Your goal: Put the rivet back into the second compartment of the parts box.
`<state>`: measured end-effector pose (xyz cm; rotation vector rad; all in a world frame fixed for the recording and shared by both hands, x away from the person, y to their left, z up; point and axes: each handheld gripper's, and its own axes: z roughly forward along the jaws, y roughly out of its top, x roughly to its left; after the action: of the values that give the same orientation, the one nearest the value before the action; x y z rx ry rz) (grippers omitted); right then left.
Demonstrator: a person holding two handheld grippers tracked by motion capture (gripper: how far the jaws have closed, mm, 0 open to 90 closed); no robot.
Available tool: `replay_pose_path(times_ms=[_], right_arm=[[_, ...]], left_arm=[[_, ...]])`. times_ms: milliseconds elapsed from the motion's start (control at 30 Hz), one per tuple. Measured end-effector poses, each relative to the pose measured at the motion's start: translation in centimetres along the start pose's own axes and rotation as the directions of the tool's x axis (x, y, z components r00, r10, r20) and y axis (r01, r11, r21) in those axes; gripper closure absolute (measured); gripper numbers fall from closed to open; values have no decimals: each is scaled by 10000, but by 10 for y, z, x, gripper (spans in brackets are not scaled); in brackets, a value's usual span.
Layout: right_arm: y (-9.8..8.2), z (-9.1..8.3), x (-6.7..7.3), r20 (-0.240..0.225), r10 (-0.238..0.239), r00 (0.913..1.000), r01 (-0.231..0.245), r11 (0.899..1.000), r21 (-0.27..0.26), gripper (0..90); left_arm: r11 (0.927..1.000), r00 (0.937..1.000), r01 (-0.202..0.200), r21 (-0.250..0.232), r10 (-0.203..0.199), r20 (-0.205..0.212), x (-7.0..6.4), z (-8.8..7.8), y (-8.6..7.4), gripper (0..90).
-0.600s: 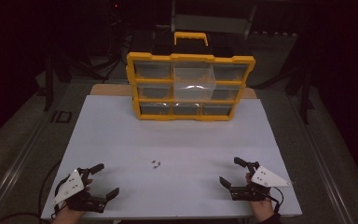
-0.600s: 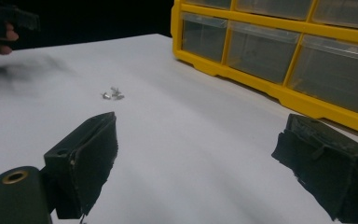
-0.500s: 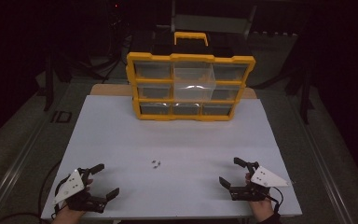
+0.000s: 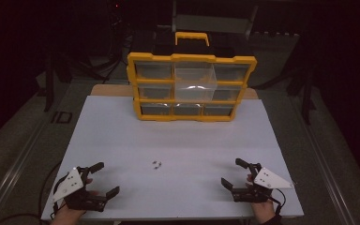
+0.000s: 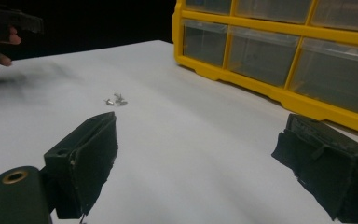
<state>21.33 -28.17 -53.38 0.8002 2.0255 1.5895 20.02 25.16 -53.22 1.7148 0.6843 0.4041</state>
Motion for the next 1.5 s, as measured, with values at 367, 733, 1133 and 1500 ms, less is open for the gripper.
replay_pose_path(times_ms=[367, 733, 1133, 1500], right_arm=[[2, -3, 1, 134, 17, 9999, -16, 10000, -87, 108], [2, -1, 0, -47, 90, 9999, -90, 9999, -61, 108], [1, 0, 1, -164, 84, 9998, -84, 10000, -35, 109], [0, 2, 1, -289, 117, 9995, -113, 9999, 122, 109]], left_arm=[[9998, 9984, 203, 14, -203, 526, 10, -9, 73, 0], [9990, 9963, -302, -336, 328, 794, 17, 10, 132, 0], [9992, 9906, -374, 106, 357, 1321, 16, 60, 152, 0], [9891, 9855, -260, 1451, 10, 1699, 16, 105, 141, 9]])
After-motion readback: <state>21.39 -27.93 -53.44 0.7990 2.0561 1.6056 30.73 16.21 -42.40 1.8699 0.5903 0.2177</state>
